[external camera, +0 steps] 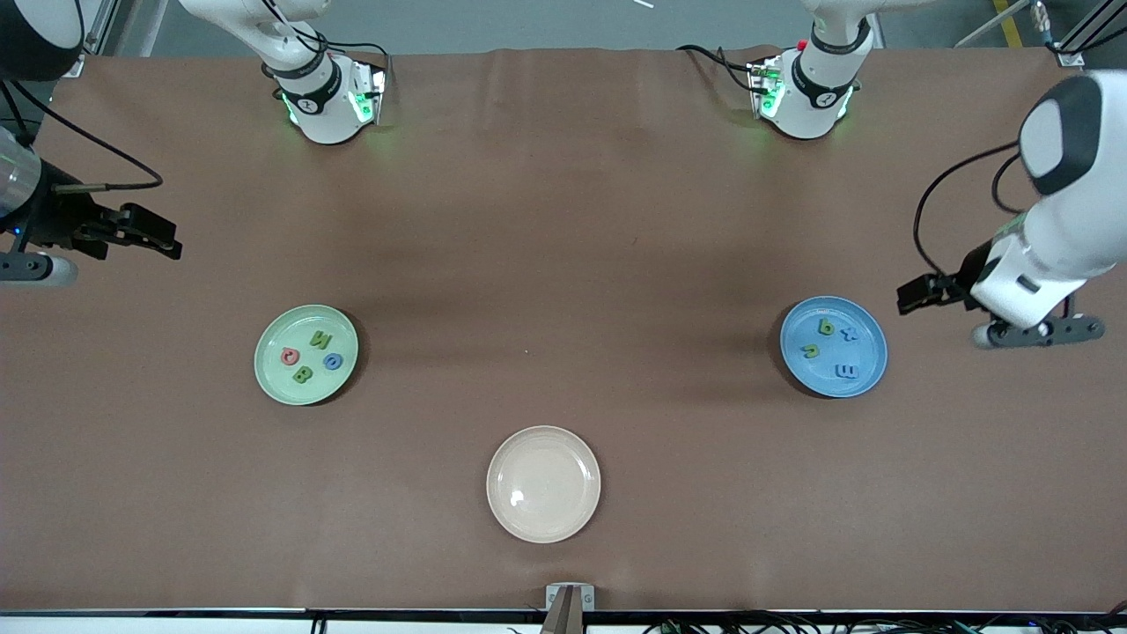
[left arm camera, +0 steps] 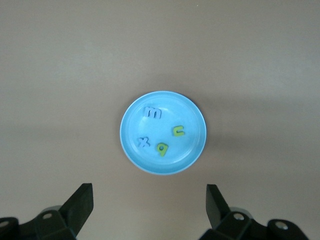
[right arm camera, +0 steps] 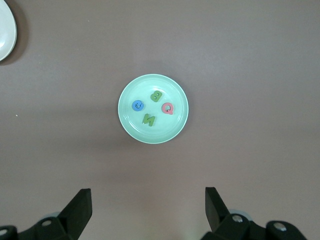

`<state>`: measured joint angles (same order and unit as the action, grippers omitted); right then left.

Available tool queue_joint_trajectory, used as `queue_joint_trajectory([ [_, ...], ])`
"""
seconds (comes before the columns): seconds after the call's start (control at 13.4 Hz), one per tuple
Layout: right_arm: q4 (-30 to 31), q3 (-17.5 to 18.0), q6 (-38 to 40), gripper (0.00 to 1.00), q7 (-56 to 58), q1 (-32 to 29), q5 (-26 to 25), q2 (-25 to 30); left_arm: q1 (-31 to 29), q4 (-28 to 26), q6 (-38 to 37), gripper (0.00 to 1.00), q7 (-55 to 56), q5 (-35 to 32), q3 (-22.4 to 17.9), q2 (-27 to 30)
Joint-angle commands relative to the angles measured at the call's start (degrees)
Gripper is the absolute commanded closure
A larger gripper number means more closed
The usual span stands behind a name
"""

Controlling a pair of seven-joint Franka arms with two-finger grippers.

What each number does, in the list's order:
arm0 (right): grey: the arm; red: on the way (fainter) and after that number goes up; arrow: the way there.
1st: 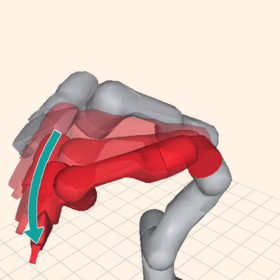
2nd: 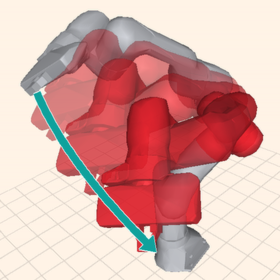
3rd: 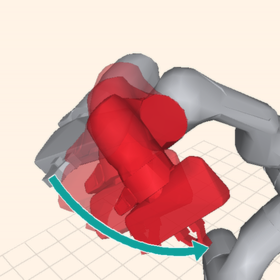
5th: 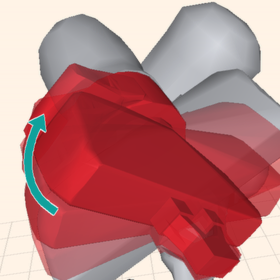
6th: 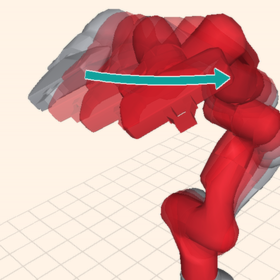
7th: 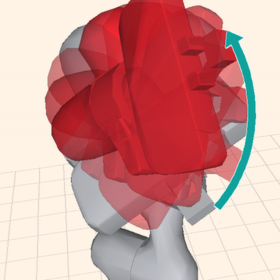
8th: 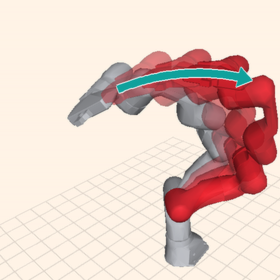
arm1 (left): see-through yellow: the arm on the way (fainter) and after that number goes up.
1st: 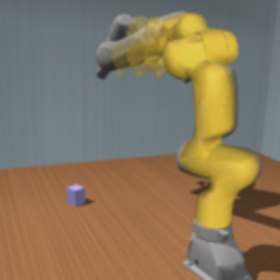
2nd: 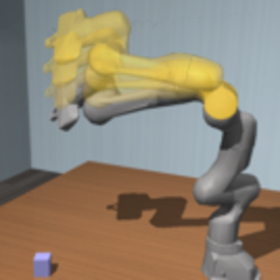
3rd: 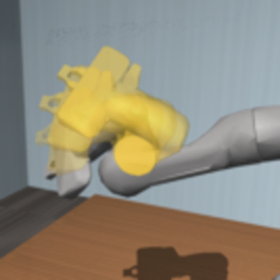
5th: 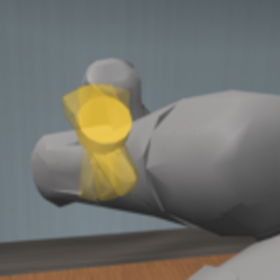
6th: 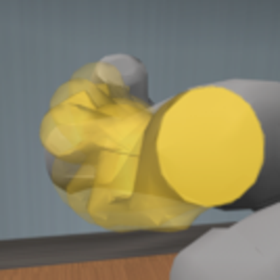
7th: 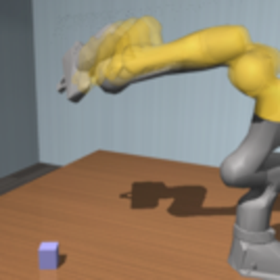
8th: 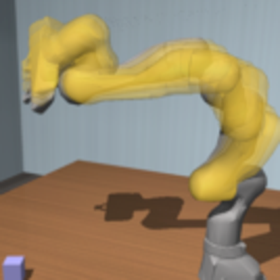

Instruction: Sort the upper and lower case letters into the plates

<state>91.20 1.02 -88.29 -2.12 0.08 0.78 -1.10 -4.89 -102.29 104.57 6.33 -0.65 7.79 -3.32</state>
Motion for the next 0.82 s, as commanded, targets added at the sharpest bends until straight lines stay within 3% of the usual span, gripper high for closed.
queue_joint_trajectory([
  [0.0,3.6,0.4,-0.9,0.0,-0.5,0.0,-0.6,2.6,0.1,-2.1,-1.8,0.01,-1.8,0.8,-0.5,5.4],
  [0.37,3.8,0.4,-1.2,0.0,-0.7,0.1,0.1,2.3,-4.2,7.3,-13.2,0.01,-9.3,0.9,-0.7,6.7],
  [0.75,3.6,0.2,1.3,0.0,-0.8,0.2,0.3,2.6,-4.2,13.6,-16.9,0.0,-8.8,1.1,-0.7,6.7],
])
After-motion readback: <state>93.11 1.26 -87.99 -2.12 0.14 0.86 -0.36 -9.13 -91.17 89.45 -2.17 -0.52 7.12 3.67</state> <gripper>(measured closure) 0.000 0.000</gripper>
